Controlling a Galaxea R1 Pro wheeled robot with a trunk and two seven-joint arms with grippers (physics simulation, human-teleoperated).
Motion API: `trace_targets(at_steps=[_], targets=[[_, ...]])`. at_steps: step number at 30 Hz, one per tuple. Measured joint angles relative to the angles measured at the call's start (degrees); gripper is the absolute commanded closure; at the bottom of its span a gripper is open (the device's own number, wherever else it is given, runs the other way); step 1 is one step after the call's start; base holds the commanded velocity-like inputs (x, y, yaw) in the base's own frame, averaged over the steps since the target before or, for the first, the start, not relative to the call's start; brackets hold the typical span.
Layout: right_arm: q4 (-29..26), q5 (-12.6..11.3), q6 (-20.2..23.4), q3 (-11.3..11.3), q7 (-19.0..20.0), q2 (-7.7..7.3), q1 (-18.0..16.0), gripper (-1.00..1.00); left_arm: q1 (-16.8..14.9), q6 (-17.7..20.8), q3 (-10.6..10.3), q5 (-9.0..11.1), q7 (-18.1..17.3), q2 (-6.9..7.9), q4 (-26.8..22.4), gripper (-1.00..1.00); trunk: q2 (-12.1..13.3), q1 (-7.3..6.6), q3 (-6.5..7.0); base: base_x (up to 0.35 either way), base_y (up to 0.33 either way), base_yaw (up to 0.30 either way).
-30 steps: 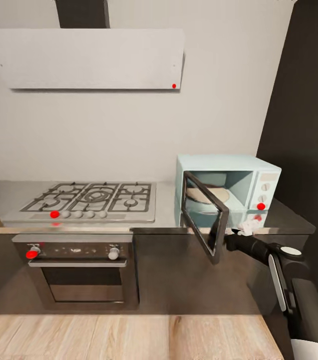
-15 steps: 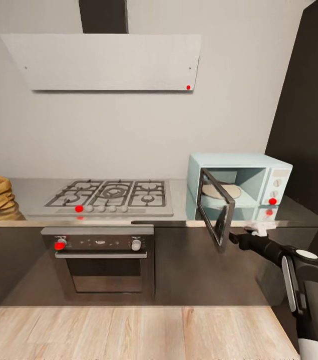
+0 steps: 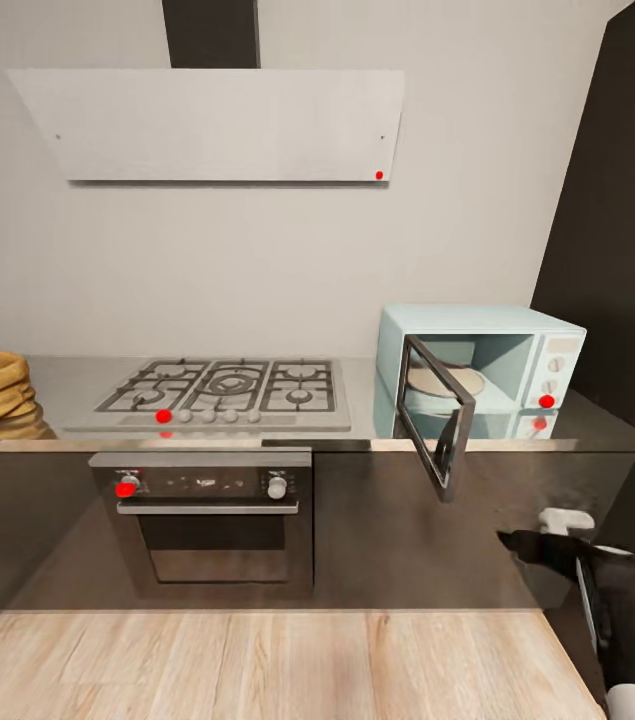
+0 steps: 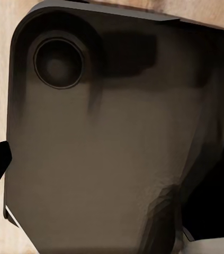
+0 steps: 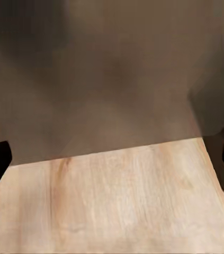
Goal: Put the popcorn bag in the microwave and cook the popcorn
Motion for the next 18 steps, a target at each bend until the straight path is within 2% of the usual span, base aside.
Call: trace_targets(at_steps=[2,4,9,11,13,14,15,16,18], targets=[[11.6,3.0,-3.5,-1.1,-1.9,-0.04,0.0,-1.0,0.0,0.0,0.0,0.0,0.0,0.03,0.0,-1.0,0.0,0.0,0.0,0.0,0.0,0.0],[22.3,3.8,-6.1,-1.3,-4.7,-0.1,0.0,-1.0,0.0,-0.1,0.0,0.0,0.0,0.06,0.0,-1.0,0.0,0.0,0.0,0.0,0.0,0.0],[48.1,4.2,-19.6,-1.1,-13.5,-0.18,0.0,-1.0,0.0,-0.1,0.0,0.0,0.0,0.08,0.0,-1.0,0.0,0.0,0.0,0.0,0.0,0.0],[58.3,4.2,-25.9,-1.0,-15.2,-0.24,0.1,-1.0,0.0,-0.1,0.0,0.0,0.0,0.08,0.0,-1.0,0.0,0.0,0.0,0.0,0.0,0.0],[64.9,4.4,-32.2,-0.7,-16.5,-0.48,0.2,-1.0,0.0,-0.1,0.0,0.0,0.0,0.08,0.0,-1.0,0.0,0.0,0.0,0.0,0.0,0.0],[66.2,4.5,-34.6,-0.6,-17.8,-0.25,0.8,-1.0,0.0,-0.1,0.0,0.0,0.0,0.08,0.0,-1.0,0.0,0.0,0.0,0.0,0.0,0.0],[67.1,4.4,-36.4,-0.6,-19.7,0.07,3.5,-1.0,0.0,-0.1,0.0,0.0,0.0,0.12,0.0,-1.0,0.0,0.0,-0.01,0.0,0.0,0.0],[67.4,4.4,-37.4,-0.6,-21.0,0.3,7.7,-1.0,0.0,-0.1,0.0,0.0,0.0,0.15,0.0,-1.0,0.0,0.0,-0.01,0.0,0.0,0.0],[67.6,4.2,-38.4,-0.7,-22.3,0.46,10.7,-1.0,0.0,-0.1,0.0,0.1,0.0,0.16,0.0,-1.0,0.0,0.0,0.0,0.0,0.0,0.0]])
